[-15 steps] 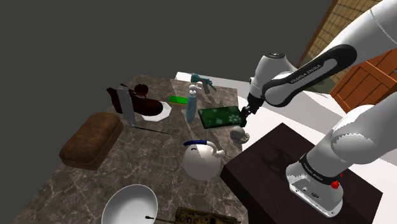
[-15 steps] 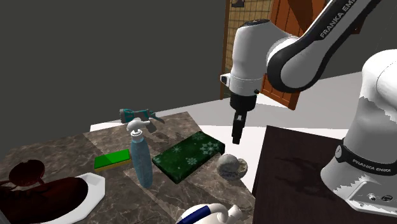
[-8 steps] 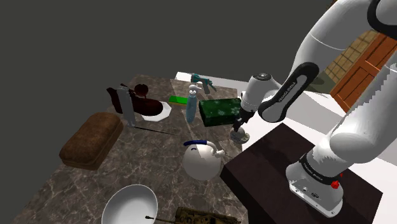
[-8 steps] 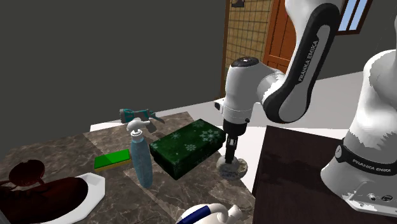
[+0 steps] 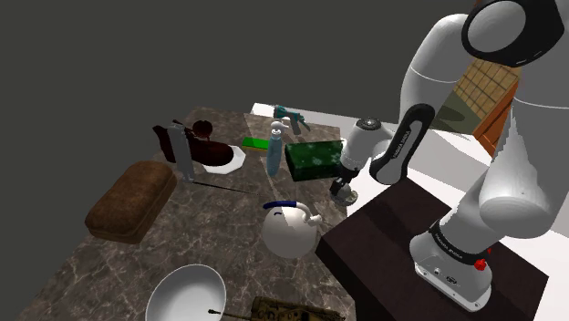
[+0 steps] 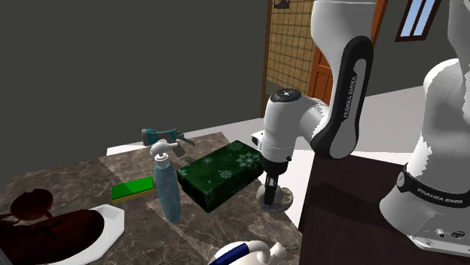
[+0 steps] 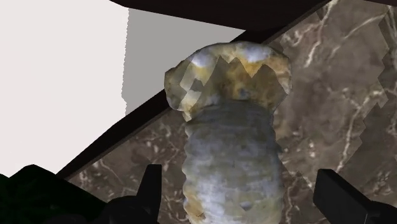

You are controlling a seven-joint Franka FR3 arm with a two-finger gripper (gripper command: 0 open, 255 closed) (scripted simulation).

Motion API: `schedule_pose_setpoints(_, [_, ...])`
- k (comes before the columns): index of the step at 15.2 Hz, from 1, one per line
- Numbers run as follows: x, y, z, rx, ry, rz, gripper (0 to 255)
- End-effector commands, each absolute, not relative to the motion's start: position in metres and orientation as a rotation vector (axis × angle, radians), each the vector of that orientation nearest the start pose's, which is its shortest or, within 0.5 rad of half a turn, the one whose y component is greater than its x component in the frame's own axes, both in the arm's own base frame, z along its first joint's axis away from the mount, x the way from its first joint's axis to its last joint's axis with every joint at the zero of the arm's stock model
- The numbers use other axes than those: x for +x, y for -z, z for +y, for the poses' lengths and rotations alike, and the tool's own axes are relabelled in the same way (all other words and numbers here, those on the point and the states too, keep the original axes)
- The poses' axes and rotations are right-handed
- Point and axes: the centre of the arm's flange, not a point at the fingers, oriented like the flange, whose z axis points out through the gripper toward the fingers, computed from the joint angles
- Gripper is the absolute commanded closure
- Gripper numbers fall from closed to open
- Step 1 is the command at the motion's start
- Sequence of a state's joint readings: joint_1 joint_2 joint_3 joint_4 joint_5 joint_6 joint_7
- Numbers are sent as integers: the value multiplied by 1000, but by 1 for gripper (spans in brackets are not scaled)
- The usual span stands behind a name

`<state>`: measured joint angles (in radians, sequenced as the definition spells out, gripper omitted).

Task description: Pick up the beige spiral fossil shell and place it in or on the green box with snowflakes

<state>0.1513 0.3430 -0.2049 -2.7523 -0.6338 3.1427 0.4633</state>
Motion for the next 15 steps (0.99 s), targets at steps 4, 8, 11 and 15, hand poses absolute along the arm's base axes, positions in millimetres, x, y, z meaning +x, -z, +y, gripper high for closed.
schedule_pose_setpoints(4, [363, -110, 22, -3207, 75, -210, 0])
schedule_pose_setpoints(8, [363, -110, 22, -3207, 75, -210, 0])
schedule_pose_setpoints(11, [363, -110, 22, -3207, 75, -210, 255])
schedule_pose_setpoints(15, [363, -110, 22, -3208, 75, -210, 255])
